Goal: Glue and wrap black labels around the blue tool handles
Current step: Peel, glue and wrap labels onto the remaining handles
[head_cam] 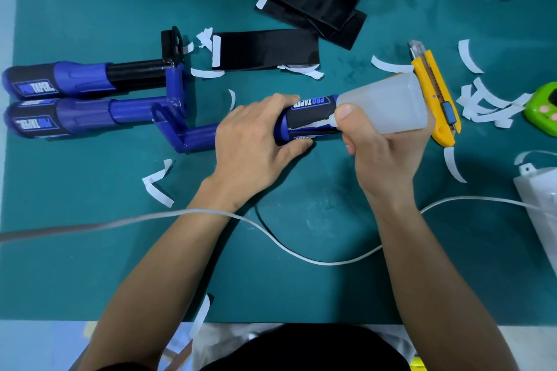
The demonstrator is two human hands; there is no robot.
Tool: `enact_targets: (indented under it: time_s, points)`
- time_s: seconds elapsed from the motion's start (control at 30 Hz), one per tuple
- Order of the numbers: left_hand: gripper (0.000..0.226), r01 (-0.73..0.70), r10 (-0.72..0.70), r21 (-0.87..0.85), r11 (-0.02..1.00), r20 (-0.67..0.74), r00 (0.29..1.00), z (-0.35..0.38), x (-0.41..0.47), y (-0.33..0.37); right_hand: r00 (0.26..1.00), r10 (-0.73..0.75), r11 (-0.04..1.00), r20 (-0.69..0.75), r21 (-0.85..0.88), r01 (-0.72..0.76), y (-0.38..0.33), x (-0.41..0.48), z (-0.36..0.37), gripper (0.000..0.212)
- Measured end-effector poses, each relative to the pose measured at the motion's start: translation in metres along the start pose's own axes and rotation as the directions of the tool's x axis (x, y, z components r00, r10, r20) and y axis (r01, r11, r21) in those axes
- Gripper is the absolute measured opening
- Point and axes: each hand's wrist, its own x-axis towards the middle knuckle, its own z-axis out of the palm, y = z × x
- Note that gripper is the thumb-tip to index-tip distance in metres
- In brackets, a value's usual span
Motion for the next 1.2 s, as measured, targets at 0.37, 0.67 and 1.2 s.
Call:
enact_targets:
  time_s: [0.37,0.67,1.2]
  points:
    - [0.057,0.007,-0.007,-0.001,1.0,0.0,1.0,-0.0015,0.0003,0.002,1.0,-0.012,0.999,0.021,-0.044,0.013,-0.0027,0.0,-0.002,0.019]
    - [0.057,0.004,-0.004,-0.004,1.0,-0.006,1.0,-0.0005,0.0003,0.0012,1.0,0.003,0.999,0.009,-0.042,-0.002,-0.0032,0.0,-0.0025,0.022]
    - [0.056,-0.002,0.002,-0.01,1.0,-0.012,1.0,0.0007,0.0004,0.001,1.0,0.013,0.998,-0.008,-0.057,-0.013,-0.0025,0.0003,-0.0041,0.025]
